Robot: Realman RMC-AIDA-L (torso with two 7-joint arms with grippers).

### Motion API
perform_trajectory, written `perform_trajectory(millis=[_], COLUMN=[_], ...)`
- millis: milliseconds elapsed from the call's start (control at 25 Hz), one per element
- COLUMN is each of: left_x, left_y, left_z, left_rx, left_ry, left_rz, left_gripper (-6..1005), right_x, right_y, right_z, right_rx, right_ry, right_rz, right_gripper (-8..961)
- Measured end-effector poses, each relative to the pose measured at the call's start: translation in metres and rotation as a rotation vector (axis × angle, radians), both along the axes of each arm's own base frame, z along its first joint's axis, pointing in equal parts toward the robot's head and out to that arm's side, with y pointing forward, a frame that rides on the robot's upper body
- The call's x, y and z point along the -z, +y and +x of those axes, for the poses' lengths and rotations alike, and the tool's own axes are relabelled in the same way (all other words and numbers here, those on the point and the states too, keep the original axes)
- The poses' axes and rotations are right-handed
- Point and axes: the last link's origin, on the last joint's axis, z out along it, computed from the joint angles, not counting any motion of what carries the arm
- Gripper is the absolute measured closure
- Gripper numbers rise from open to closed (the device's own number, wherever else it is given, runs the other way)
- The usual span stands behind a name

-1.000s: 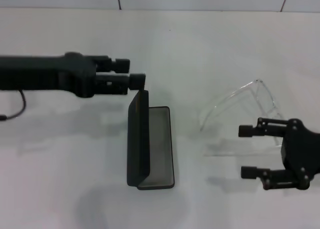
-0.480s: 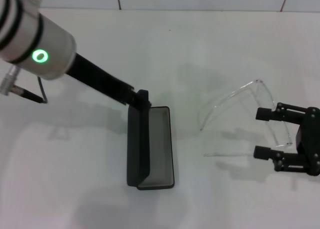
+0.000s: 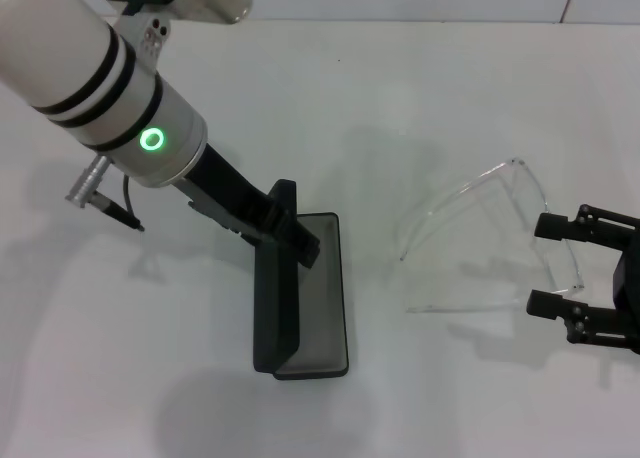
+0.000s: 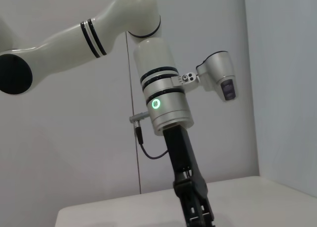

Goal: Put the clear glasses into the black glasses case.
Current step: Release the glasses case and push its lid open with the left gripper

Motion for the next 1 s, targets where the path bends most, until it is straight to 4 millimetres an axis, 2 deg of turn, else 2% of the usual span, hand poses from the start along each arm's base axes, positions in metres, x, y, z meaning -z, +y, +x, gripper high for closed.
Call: perform_trajectory(millis=[680, 1000], left_x=[0.009, 0.01], left_y=[0.006, 0.008], left_z=[-0.002, -0.011], left_rx=[0.006, -0.013], left_ry=[0.036, 0.079], left_rz=[0.043, 0.049], left_gripper=[344, 356], right_x=[0.005, 0.006], right_y=[-0.001, -0.001], right_z=[0.0, 0.0], right_rx=[-0.002, 0.001], right_ry=[0.013, 0.018], right_rz=[-0.001, -0.005], right_gripper=[198, 199])
